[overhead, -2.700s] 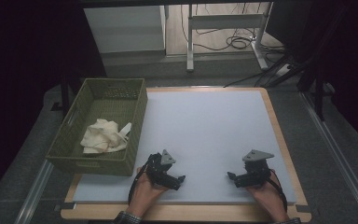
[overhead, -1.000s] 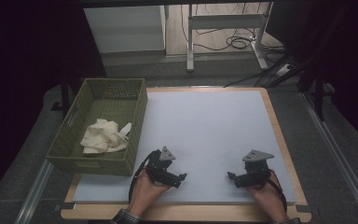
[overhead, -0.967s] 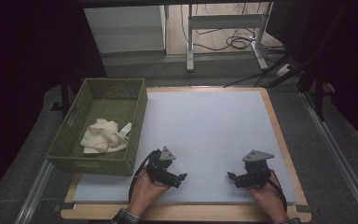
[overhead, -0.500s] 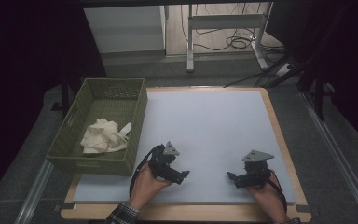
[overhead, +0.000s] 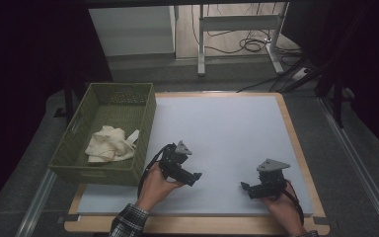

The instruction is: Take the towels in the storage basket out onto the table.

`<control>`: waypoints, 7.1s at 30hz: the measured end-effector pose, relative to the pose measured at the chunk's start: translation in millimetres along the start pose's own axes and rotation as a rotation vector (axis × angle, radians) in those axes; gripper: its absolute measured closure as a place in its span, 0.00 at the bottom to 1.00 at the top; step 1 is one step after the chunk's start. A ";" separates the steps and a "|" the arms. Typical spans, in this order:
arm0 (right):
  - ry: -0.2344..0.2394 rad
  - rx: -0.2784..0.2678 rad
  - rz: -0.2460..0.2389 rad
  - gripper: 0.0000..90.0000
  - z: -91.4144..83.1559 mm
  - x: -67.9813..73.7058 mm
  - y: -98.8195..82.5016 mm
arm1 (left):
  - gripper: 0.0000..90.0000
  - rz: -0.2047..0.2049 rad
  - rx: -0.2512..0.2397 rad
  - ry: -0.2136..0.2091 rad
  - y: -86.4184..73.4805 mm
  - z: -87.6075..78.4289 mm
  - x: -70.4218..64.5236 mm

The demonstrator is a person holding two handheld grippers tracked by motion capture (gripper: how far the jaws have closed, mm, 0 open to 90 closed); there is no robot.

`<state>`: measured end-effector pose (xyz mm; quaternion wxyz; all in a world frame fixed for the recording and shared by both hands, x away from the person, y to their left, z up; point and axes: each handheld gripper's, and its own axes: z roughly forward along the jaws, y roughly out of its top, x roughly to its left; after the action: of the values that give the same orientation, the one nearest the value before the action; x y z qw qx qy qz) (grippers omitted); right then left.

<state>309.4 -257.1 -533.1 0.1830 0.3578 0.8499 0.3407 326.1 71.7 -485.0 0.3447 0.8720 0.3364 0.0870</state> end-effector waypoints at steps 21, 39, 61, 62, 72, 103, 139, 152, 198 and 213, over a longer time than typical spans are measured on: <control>0.001 -0.001 -0.002 0.04 0.1 -0.2 -0.1 | 0.04 -0.003 0.002 0.044 33.0 -35.2 22.9; 0.001 -0.004 -0.001 0.04 0.4 -0.2 -0.1 | 0.01 -0.050 0.028 0.133 48.5 -80.5 65.5; 0.001 -0.003 -0.001 0.04 0.3 -0.3 -0.1 | 0.02 -0.184 0.033 0.272 17.6 -117.1 135.8; 0.001 -0.003 -0.001 0.04 0.4 -0.3 -0.1 | 0.02 -0.186 0.036 0.282 15.2 -118.0 138.7; 0.003 -0.002 0.000 0.04 0.4 -0.5 -0.1 | 0.01 -0.234 0.056 0.355 -14.3 -125.4 172.4; 0.002 -0.003 0.000 0.04 0.4 -0.4 -0.1 | 0.08 -0.455 0.472 0.227 -83.3 -62.1 237.7; -0.002 -0.003 -0.003 0.04 0.2 0.1 -0.2 | 0.83 -0.396 0.114 0.209 -59.0 -160.0 215.0; -0.003 -0.004 -0.005 0.04 0.0 0.3 -0.2 | 0.83 -0.329 0.018 0.222 -40.5 -188.6 196.4; 0.001 -0.004 -0.003 0.04 -0.2 0.2 -0.2 | 0.82 -0.067 -0.042 0.180 83.5 -184.5 112.1; 0.007 0.000 0.003 0.04 0.2 -0.4 -0.1 | 0.82 -0.001 -0.025 0.095 110.8 -135.3 85.9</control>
<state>309.8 -257.4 -533.2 0.1799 0.3577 0.8500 0.3423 397.7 141.3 -317.7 0.3393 0.8623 0.3519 0.1325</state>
